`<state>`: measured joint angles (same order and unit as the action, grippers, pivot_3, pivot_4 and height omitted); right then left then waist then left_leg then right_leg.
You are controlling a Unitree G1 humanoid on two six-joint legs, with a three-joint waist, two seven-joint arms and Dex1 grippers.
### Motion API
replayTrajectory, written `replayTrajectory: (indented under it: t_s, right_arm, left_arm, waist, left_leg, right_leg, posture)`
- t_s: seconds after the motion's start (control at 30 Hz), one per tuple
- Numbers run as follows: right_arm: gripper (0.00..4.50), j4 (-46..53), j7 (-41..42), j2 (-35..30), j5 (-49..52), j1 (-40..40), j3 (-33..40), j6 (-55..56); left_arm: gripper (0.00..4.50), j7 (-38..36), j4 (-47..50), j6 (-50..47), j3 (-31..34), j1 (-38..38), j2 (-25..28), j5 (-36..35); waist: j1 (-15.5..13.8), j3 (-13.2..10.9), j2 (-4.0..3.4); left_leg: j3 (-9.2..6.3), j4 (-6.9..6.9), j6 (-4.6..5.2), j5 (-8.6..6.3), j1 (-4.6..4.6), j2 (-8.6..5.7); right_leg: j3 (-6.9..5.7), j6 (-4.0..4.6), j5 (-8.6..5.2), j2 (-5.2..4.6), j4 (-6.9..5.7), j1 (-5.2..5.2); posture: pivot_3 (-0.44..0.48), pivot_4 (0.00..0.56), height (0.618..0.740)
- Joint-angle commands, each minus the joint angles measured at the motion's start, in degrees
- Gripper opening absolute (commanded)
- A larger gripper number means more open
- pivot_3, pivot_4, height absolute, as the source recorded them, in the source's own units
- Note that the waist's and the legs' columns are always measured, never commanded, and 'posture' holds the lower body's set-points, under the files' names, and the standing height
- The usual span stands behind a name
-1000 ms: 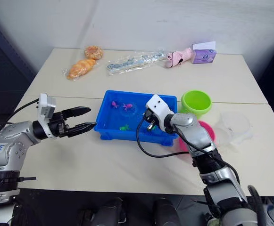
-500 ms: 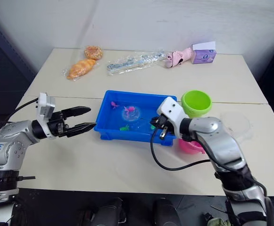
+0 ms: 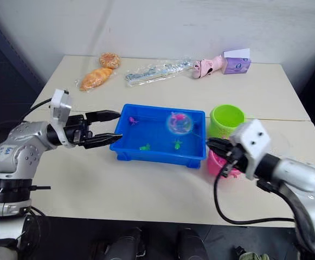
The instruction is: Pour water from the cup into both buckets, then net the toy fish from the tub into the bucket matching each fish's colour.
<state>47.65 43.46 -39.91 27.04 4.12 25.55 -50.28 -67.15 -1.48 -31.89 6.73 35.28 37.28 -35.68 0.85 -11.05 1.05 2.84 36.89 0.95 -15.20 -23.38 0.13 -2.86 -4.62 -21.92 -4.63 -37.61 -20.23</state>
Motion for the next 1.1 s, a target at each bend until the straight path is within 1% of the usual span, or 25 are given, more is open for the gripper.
replayTrajectory:
  t_s: [0.03, 0.13, 0.23, 0.3, 0.4, 0.43, 0.5, 0.6, 0.67, 0.77, 0.83, 0.93, 1.03, 1.1]
  right_arm:
    - [0.0, 6.2, -0.5, -0.7, 1.4, -6.3, 9.9, 0.5]
    - [0.0, 9.5, -0.5, 1.0, 2.8, -14.0, 17.4, 0.2]
    - [0.0, 11.2, 0.1, 2.8, 1.3, -22.5, 23.2, 2.8]
    - [0.0, 11.1, 0.3, 3.3, -1.1, -26.9, 24.7, 5.9]
    - [0.0, 7.7, 0.8, 5.5, -9.4, -34.5, 24.6, 18.6]
    - [0.0, 6.3, 0.0, 6.9, -11.5, -35.8, 24.2, 22.1]
    - [0.0, 4.3, -1.0, 8.7, -13.7, -37.4, 23.4, 27.0]
    - [0.0, 1.4, -0.7, 9.4, -18.7, -40.3, 21.0, 35.4]
    - [0.0, -0.6, -2.0, 9.7, -22.3, -41.1, 19.7, 40.2]
    - [0.0, -6.9, -4.1, 8.8, -31.0, -42.9, 18.3, 55.4]
    - [0.0, -9.4, -7.6, 10.3, -32.3, -41.3, 18.1, 58.0]
    - [0.0, -13.6, -10.5, 9.5, -39.0, -41.6, 17.1, 64.6]
    - [0.0, -15.8, -13.6, 9.2, -42.8, -40.9, 16.8, 69.0]
    - [0.0, -18.8, -17.1, 7.9, -48.4, -41.1, 16.5, 74.9]
  left_arm:
    - [4.45, -2.5, -1.5, 0.7, -2.7, 4.3, -2.3, -0.5]
    - [4.45, -4.4, -2.6, 1.1, -5.2, 6.7, -4.4, 0.0]
    - [4.45, -5.6, -3.8, 1.3, -6.7, 8.8, -6.1, 0.2]
    - [4.45, -6.4, -4.5, 1.7, -7.4, 9.5, -6.7, 0.4]
    - [4.45, -7.9, -5.3, 2.8, -9.3, 9.7, -7.5, 1.6]
    - [4.45, -8.5, -5.5, 2.7, -9.8, 9.7, -7.7, 1.7]
    - [4.45, -9.3, -5.7, 2.0, -10.5, 9.7, -7.7, 1.6]
    - [4.45, -9.2, -6.0, 2.7, -10.9, 9.9, -8.6, 1.9]
    - [4.45, -8.8, -6.0, 3.1, -10.7, 9.8, -9.2, 2.1]
    - [4.45, -7.7, -5.5, 3.5, -10.2, 9.2, -10.0, 2.4]
    - [4.45, -7.0, -5.1, 3.7, -10.0, 8.8, -10.4, 2.4]
    - [4.45, -6.6, -4.0, 3.6, -10.3, 7.8, -10.2, 2.4]
    - [4.45, -6.6, -4.0, 3.8, -10.1, 7.5, -9.5, 2.6]
    - [4.45, -6.5, -4.2, 3.9, -9.8, 7.4, -9.1, 2.6]
  waist:
    - [-0.5, 0.0, 0.01]
    - [-0.9, 0.0, 0.0]
    - [-1.0, 0.0, 0.0]
    - [-0.9, 0.0, 0.0]
    - [-0.6, 0.0, -0.01]
    - [-0.7, 0.0, -0.04]
    - [-0.7, 0.0, -0.04]
    - [-0.8, 0.0, -0.05]
    - [-0.8, 0.0, -0.05]
    - [-0.8, 0.0, -0.05]
    - [-0.8, 0.0, -0.05]
    - [-0.8, 0.0, -0.07]
    - [-0.8, 0.0, -0.07]
    - [-0.8, 0.0, -0.07]
  left_leg:
    - [0.0, 0.0, 0.0, 0.0, 0.04, 0.0]
    - [0.01, 0.0, 0.0, 0.0, 0.07, 0.0]
    - [-0.01, -0.01, 0.0, 0.0, 0.08, 0.0]
    - [-0.01, 0.0, 0.0, 0.0, 0.09, 0.0]
    - [0.03, 0.05, -0.01, 0.01, 0.22, 0.0]
    - [0.04, 0.03, -0.02, 0.01, 0.27, 0.0]
    - [0.02, 0.0, -0.06, 0.03, 0.31, 0.02]
    - [0.04, 0.04, -0.08, 0.04, 0.33, 0.01]
    - [0.03, 0.05, -0.08, 0.05, 0.34, 0.02]
    - [0.03, 0.05, -0.09, 0.05, 0.34, 0.01]
    - [0.03, 0.05, -0.09, 0.05, 0.34, 0.0]
    - [0.03, 0.07, -0.13, 0.07, 0.35, 0.0]
    - [0.03, 0.04, -0.17, 0.09, 0.4, 0.02]
    - [0.03, 0.05, -0.18, 0.11, 0.4, 0.02]
  right_leg:
    - [-0.01, 0.0, 0.0, 0.02, 0.07, 0.04]
    - [0.01, -0.01, 0.0, 0.04, 0.16, 0.1]
    - [-0.01, -0.01, 0.0, 0.09, 0.16, 0.17]
    - [-0.01, -0.01, 0.0, 0.09, 0.14, 0.21]
    - [0.03, -0.04, -0.02, 0.1, 0.22, 0.3]
    - [0.05, -0.05, -0.02, 0.12, 0.21, 0.32]
    - [0.04, -0.07, -0.03, 0.15, 0.21, 0.35]
    - [0.1, -0.07, -0.03, 0.13, 0.2, 0.37]
    - [0.08, -0.07, -0.03, 0.14, 0.21, 0.38]
    - [0.08, -0.07, -0.03, 0.14, 0.21, 0.38]
    - [0.08, -0.07, -0.03, 0.14, 0.21, 0.39]
    - [0.08, -0.07, -0.03, 0.13, 0.19, 0.39]
    - [0.08, -0.07, -0.04, 0.15, 0.19, 0.41]
    - [0.08, -0.07, -0.04, 0.15, 0.19, 0.41]
  posture:
    - [0.0, 0.15, 0.74]
    - [0.0, 0.15, 0.74]
    - [0.0, 0.15, 0.74]
    - [0.0, 0.15, 0.74]
    - [0.0, 0.15, 0.74]
    - [0.0, 0.15, 0.74]
    - [0.0, 0.15, 0.74]
    - [0.0, 0.15, 0.74]
    - [0.0, 0.15, 0.74]
    - [0.0, 0.15, 0.74]
    - [0.0, 0.15, 0.74]
    - [0.0, 0.15, 0.74]
    - [0.0, 0.15, 0.74]
    - [0.0, 0.15, 0.74]
